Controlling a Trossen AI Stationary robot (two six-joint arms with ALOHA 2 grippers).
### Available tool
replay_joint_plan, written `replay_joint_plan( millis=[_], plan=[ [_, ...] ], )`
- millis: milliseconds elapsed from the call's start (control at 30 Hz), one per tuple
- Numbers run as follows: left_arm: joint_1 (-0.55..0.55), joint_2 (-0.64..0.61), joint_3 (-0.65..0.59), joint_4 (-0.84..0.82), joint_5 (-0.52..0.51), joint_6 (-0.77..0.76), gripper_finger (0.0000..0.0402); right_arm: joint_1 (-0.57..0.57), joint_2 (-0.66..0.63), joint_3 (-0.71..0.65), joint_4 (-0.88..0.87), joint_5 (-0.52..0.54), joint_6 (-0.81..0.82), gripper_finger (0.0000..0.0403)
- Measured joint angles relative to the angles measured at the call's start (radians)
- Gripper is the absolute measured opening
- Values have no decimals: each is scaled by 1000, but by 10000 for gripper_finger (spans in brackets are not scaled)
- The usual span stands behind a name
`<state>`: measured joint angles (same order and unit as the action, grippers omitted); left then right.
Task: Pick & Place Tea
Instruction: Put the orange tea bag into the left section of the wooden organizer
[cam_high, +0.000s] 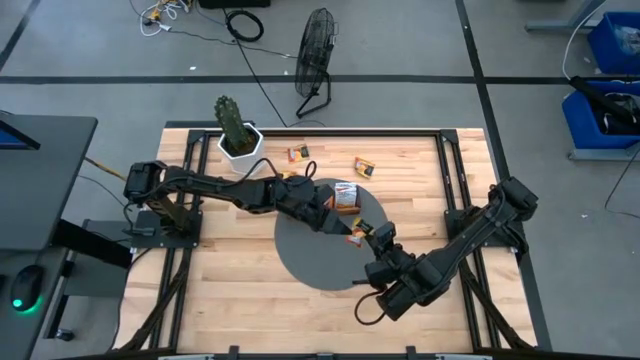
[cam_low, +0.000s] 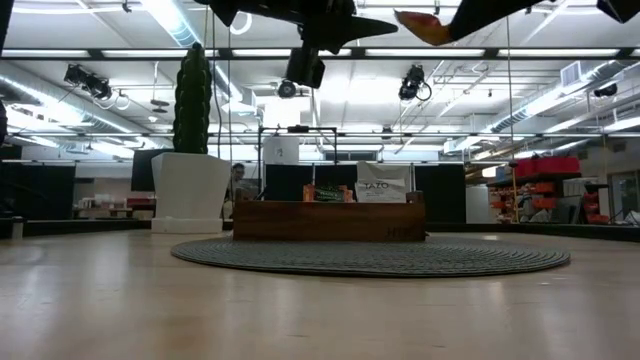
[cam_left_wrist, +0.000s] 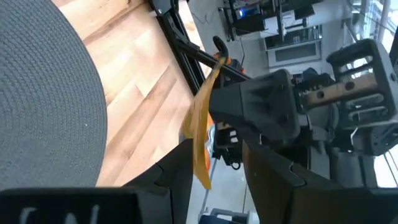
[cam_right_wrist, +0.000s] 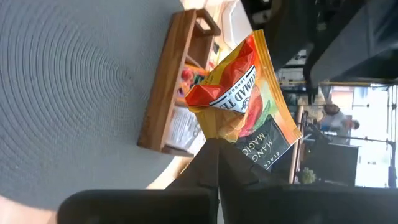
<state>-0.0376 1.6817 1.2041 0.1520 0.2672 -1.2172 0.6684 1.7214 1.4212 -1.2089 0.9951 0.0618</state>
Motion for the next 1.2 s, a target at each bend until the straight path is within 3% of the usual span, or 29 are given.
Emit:
replay_joint_plan(
  millis=[433, 667, 767, 967, 1200],
  plan=[
    [-12, 0, 0, -8, 41, 32, 134, -16, -2, 76, 39, 40, -73, 0],
    [-11, 0, 0, -8, 37, 76, 47, -19, -3, 108, 41, 30, -60, 0],
    [-11, 0, 0, -8, 37, 78, 13, -16, -5, 108, 37, 3, 7, 0],
    [-11, 0, 0, -9, 41, 154, 15, 21, -76, 108, -24, -55, 250, 24],
    [-10, 0, 0, -10, -17, 313, 12, 25, -261, 109, -13, -90, 604, 49]
  ],
)
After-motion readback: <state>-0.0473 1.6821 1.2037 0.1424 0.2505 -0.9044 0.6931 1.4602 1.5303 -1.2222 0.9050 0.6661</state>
